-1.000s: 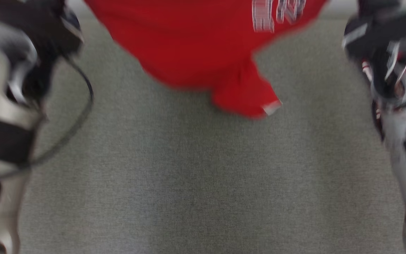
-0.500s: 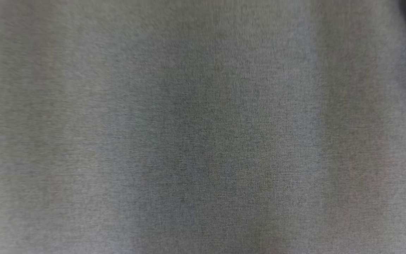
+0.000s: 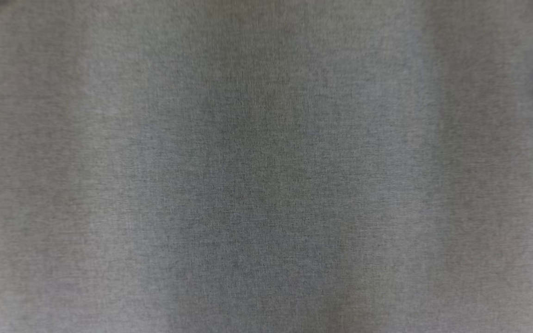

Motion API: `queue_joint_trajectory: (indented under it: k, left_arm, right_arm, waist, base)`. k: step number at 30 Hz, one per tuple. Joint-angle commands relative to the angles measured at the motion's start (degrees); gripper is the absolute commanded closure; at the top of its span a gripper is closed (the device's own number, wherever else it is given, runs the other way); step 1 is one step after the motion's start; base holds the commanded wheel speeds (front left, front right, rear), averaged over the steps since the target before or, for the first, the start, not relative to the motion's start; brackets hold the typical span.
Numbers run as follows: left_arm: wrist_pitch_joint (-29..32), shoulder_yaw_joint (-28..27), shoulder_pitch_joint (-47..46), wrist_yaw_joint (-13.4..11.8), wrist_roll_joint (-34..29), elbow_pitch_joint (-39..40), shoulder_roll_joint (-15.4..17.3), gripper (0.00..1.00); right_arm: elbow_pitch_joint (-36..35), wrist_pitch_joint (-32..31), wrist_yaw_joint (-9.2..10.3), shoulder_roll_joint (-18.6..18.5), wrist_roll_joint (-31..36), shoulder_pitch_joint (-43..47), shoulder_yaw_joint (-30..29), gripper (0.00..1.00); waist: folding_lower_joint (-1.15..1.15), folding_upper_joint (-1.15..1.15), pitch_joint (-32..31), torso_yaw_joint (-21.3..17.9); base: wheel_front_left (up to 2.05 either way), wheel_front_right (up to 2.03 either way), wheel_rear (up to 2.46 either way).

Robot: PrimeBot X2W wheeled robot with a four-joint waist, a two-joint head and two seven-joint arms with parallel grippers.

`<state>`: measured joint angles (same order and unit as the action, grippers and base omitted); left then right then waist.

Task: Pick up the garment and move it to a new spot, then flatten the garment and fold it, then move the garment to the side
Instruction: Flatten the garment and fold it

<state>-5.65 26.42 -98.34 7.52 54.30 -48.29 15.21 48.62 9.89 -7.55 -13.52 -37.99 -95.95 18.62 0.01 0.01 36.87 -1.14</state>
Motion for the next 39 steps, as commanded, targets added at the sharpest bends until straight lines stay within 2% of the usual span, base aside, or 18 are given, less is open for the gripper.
queue_joint_trajectory:
  k: [1, 4, 5, 11, 17, 18, 23, 29, 34, 39]
  left_arm:
    - [-0.8, 0.9, 3.9, -0.1, 1.7, 1.2, 0.3, 1.0]
    - [-2.6, 2.8, 12.0, -0.1, 4.6, 4.6, 0.8, 1.0]
    - [-2.6, 2.8, 12.0, -0.1, 4.6, 4.6, 0.8, 1.0]
    - [-6.2, 6.3, 31.1, -0.1, 8.5, 11.8, 2.3, 1.0]
    - [-8.7, 4.8, 49.1, -0.5, 12.3, 17.7, 1.8, 1.0]
    - [-9.1, 4.4, 54.4, -1.3, 12.0, 19.9, 1.9, 1.0]
    - [-9.6, 3.8, 66.5, -2.9, 9.8, 25.2, 1.1, 1.0]
    - [-9.5, -0.2, 79.2, -4.8, 5.7, 28.4, 1.0, 1.0]
    - [-9.6, -4.5, 87.6, -5.7, -0.2, 30.6, 1.1, 1.0]
    - [-9.6, -6.6, 94.7, -6.1, -2.6, 32.5, -0.5, 1.0]
  right_arm:
    - [-1.7, 0.8, 0.1, -0.9, -1.8, 3.2, 1.3, 1.0]
    - [-6.9, 1.6, 0.11, -2.8, -5.7, 11.6, 5.3, 1.0]
    - [-6.9, 1.6, 0.11, -2.8, -5.7, 11.6, 5.3, 1.0]
    - [-19.1, 3.2, 0.11, -8.6, -12.4, 32.8, 9.7, 1.0]
    - [-28.5, 3.5, 0.11, -13.7, -15.5, 56.0, 8.6, 1.0]
    - [-30.8, 3.4, 0.11, -14.2, -16.0, 62.7, 7.4, 1.0]
    - [-35.7, 2.1, 0.11, -13.9, -15.2, 76.8, 3.8, 1.0]
    - [-39.6, -1.8, 0.11, -12.5, -13.3, 91.2, -0.6, 1.0]
    - [-44.6, -6.8, 0.11, -10.7, -12.9, 100.6, -2.6, 1.0]
    - [-49.0, -12.2, 0.11, -8.7, -11.1, 107.8, -6.1, 1.0]
  waist:
    - [-0.01, -0.01, -2.1, 0.2]
    - [-0.01, -0.01, -5.4, 0.2]
    - [-0.01, -0.01, -5.4, 0.2]
    - [-0.01, -0.01, -13.1, 0.6]
    - [-0.01, -0.01, -18.6, 1.4]
    - [-0.01, -0.01, -19.8, 1.4]
    - [-0.01, -0.01, -22.8, 1.5]
    - [-0.01, -0.01, -25.9, 1.8]
    - [-0.01, -0.01, -27.7, 1.8]
    - [-0.01, -0.01, -28.9, 2.3]
  base:
    - [0.0, 0.0, 0.0]
    - [0.0, 0.0, 0.0]
    - [0.0, 0.0, 0.0]
    - [0.0, 0.0, 0.0]
    - [0.0, 0.0, 0.0]
    - [0.0, 0.0, 0.0]
    - [0.0, 0.0, 0.0]
    - [0.0, 0.0, 0.0]
    - [0.0, 0.0, 0.0]
    - [0.0, 0.0, 0.0]
